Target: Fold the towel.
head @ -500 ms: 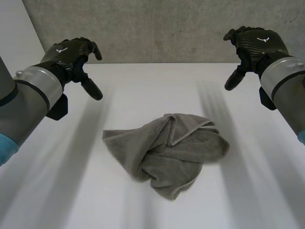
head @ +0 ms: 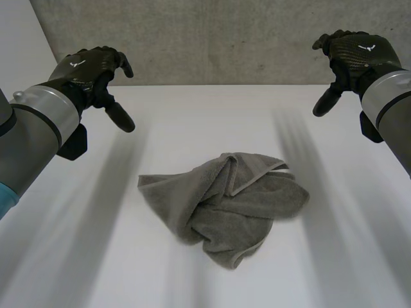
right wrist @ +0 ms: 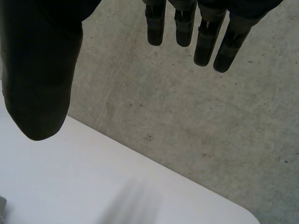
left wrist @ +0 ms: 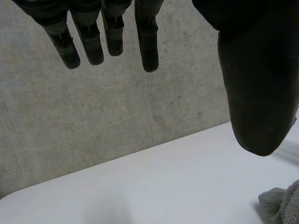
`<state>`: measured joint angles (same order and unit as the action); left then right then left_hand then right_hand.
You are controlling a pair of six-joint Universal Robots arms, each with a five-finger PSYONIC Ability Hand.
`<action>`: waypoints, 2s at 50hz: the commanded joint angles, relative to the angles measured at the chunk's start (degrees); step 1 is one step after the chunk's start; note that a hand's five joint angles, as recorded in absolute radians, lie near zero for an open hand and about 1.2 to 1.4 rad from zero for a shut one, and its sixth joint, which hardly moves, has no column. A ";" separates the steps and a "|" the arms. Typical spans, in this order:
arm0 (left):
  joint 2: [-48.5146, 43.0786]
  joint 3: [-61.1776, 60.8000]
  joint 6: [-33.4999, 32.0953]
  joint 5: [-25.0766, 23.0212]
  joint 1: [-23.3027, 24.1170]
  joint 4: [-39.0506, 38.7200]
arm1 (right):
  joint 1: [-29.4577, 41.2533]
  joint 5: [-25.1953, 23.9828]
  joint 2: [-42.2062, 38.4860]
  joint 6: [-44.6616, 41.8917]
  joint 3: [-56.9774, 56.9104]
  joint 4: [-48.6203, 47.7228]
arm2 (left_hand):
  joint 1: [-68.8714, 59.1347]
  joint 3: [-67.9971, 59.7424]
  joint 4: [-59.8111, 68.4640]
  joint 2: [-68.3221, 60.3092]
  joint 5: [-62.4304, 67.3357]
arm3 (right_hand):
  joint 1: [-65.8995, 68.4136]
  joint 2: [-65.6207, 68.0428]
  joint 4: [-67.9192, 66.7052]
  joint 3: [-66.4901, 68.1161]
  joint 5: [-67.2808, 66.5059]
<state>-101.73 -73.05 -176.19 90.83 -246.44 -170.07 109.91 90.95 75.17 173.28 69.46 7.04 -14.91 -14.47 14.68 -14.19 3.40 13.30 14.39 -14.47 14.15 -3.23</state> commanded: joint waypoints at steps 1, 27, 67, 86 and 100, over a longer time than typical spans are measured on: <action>-0.74 -0.08 -0.20 -1.35 0.17 0.27 | -0.14 -1.48 0.06 -2.68 -1.26 0.79 | 2.51 2.08 -2.29 1.79 -1.01 | -3.30 -4.39 4.47 -4.15 3.23; -22.72 4.67 -18.49 -8.56 1.14 15.21 | 3.82 -14.15 -21.55 -23.25 1.02 -1.92 | 2.84 2.41 -2.62 2.12 -1.34 | 6.02 4.92 -4.84 5.17 -6.09; -31.42 5.81 -16.73 -7.51 1.23 4.84 | 4.70 -18.52 -23.32 -14.90 3.58 -11.61 | -43.55 -43.98 43.77 -44.27 45.05 | 64.55 63.46 -63.37 63.70 -64.62; -26.94 18.35 -19.01 -8.56 -0.35 14.07 | 3.12 -29.69 -20.59 -25.79 -22.75 20.71 | -65.09 -65.53 65.32 -65.81 66.60 | 66.70 65.60 -65.52 65.84 -66.77; -38.81 62.13 -18.77 -7.51 -1.76 -13.21 | 4.17 -9.16 -40.55 -23.61 -81.85 -3.55 | -65.09 -65.53 65.32 -65.81 66.60 | 66.70 65.61 -65.53 65.85 -66.77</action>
<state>-136.58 -29.58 -198.84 82.82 -248.13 -165.53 112.85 64.13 43.91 147.13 15.85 30.43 -72.56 -76.62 77.77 -77.10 63.29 75.64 74.41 -76.58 76.49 -66.22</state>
